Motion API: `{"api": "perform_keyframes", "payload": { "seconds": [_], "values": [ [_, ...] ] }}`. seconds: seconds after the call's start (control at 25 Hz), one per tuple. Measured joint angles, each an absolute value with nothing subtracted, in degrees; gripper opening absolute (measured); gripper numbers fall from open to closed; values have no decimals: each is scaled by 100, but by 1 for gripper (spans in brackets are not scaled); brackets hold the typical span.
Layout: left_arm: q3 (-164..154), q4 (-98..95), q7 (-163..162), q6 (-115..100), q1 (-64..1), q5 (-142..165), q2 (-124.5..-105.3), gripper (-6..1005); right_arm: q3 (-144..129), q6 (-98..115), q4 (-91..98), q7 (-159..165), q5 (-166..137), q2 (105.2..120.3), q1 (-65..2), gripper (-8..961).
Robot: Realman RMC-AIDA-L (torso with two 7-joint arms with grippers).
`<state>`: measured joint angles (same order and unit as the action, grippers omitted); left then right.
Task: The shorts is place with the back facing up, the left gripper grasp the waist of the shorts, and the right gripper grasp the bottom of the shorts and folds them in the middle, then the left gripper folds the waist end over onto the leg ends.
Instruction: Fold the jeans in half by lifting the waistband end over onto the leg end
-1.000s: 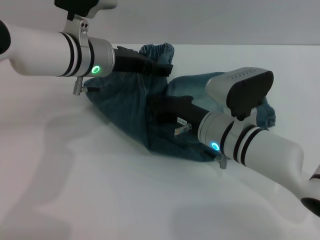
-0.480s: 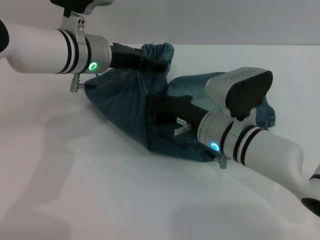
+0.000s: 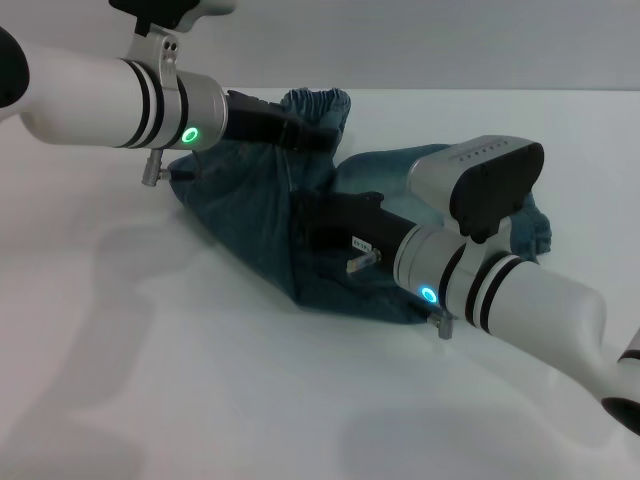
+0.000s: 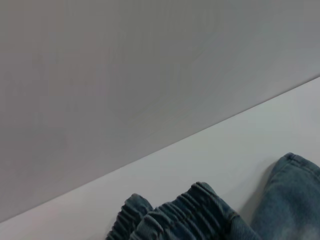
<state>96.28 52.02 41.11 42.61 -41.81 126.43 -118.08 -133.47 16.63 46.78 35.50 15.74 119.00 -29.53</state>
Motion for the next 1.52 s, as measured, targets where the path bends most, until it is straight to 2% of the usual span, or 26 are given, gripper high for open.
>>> {"api": "perform_keyframes", "payload": {
  "seconds": [1.52],
  "values": [
    [9474, 5427, 3753, 4617, -4224, 13025, -11820, 838, -13412, 1662, 4728, 3551, 1563, 11883, -2941, 38]
  ]
}}
